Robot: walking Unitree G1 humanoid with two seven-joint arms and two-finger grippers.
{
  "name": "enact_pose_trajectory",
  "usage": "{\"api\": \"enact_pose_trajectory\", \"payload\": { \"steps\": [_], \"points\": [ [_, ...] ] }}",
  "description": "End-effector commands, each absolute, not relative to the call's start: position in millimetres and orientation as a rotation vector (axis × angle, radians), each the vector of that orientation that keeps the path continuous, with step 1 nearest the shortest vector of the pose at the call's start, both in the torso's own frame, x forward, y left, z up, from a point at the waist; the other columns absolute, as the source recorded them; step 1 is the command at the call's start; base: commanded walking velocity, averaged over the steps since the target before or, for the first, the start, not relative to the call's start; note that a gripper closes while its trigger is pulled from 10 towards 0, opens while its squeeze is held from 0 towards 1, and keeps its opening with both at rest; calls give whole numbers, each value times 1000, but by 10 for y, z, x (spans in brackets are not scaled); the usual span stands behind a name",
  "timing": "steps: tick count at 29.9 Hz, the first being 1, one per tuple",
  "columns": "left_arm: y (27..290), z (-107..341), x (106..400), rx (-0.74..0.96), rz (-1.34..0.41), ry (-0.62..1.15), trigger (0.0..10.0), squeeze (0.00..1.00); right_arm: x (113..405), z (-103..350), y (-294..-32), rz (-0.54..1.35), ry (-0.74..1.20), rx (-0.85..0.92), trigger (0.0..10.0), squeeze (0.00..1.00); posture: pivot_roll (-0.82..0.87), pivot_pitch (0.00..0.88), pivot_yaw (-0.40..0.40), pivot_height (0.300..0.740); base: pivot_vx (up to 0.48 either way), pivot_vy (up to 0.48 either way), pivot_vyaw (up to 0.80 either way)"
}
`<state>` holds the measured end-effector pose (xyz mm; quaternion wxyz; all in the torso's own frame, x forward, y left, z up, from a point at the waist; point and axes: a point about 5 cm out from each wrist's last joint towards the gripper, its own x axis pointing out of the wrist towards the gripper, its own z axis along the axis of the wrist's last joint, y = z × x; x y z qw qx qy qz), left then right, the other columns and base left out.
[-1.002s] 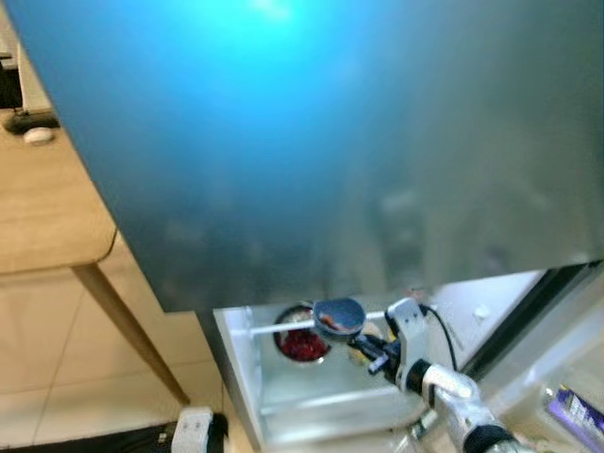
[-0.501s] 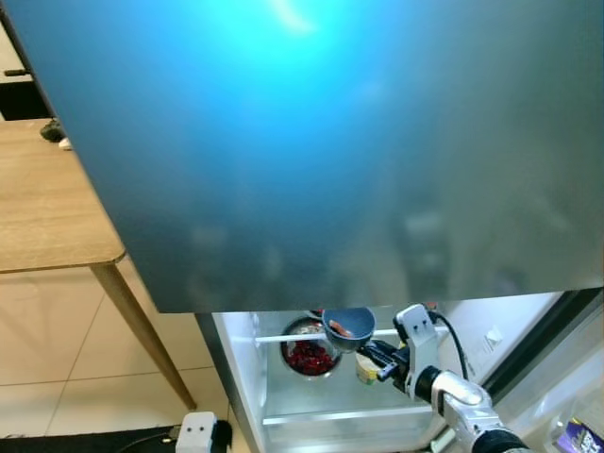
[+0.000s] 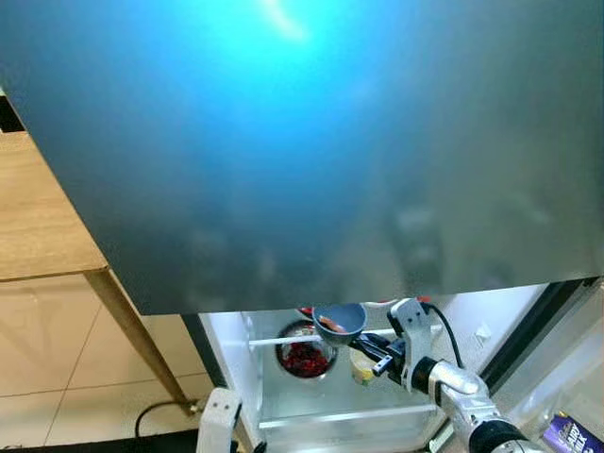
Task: Restocking fridge
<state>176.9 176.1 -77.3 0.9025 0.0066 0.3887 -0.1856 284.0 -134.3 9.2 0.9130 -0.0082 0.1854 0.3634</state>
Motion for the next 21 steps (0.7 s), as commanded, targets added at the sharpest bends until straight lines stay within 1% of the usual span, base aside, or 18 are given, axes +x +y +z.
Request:
{"api": "enact_pose_trajectory", "payload": {
  "steps": [1,5,6,14,18,19,21],
  "points": [
    [1710,-735,1833,70,-446,771,10000,0,2894,145,-1355,752,376,-34,10000,0,-76,0,-5,730,0,0,0],
    [1623,-659,1952,106,-510,709,10000,0,2903,161,-1427,750,381,-31,10000,0,-75,0,-3,710,0,0,0],
    [1623,-659,1952,106,-510,709,10000,0,2903,161,-1427,750,381,-31,10000,0,-75,0,-3,710,0,0,0],
    [1580,-620,2010,143,-537,671,10000,0,2910,170,-1515,747,399,-60,10000,0,-73,0,-4,670,0,0,0],
    [1575,-613,2020,146,-538,664,10000,0,2922,188,-1529,749,394,-59,10000,0,-72,0,-5,660,0,0,0],
    [1573,-609,2023,147,-539,659,10000,0,2929,215,-1540,768,385,-61,10000,0,-72,0,-5,650,0,0,0],
    [1571,-608,2024,148,-539,657,10000,0,2932,226,-1544,777,382,-61,10000,0,-72,0,-5,645,0,0,0]
  ]
}}
